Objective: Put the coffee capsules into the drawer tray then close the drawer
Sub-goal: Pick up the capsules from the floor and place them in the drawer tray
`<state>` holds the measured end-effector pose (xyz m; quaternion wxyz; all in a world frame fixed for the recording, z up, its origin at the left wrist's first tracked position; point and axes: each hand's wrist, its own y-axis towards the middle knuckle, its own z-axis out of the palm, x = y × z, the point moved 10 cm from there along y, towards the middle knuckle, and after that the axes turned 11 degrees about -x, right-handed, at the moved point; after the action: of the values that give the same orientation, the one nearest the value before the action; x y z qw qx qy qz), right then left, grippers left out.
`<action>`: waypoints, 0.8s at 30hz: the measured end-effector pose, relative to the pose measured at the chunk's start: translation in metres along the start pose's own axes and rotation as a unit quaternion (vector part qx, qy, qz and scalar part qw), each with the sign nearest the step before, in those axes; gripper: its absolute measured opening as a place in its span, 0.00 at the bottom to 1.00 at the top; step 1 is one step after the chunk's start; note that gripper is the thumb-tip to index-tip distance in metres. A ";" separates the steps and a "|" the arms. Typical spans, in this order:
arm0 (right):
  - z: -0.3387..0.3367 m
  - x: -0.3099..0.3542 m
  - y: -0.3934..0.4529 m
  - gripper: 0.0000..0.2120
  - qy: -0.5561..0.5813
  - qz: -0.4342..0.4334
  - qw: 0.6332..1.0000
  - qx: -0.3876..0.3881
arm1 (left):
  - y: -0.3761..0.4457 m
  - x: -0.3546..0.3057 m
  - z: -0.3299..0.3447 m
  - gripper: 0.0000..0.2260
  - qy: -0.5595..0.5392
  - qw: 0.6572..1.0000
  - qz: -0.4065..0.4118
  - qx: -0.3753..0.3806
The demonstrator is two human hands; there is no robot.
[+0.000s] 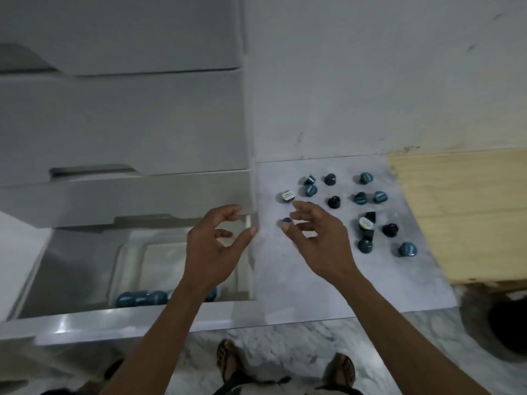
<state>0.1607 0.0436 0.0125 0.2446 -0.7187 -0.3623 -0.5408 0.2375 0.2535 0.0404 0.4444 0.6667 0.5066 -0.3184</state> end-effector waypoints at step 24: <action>-0.258 -0.230 0.078 0.11 -0.252 0.108 0.960 -0.067 | -0.103 0.012 0.365 0.12 0.159 0.968 -0.079 0.175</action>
<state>0.0322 -0.2556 -0.1275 0.1540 -0.8808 -0.2959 -0.3359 0.1513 -0.0664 -0.1445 0.2081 0.7339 0.5586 -0.3256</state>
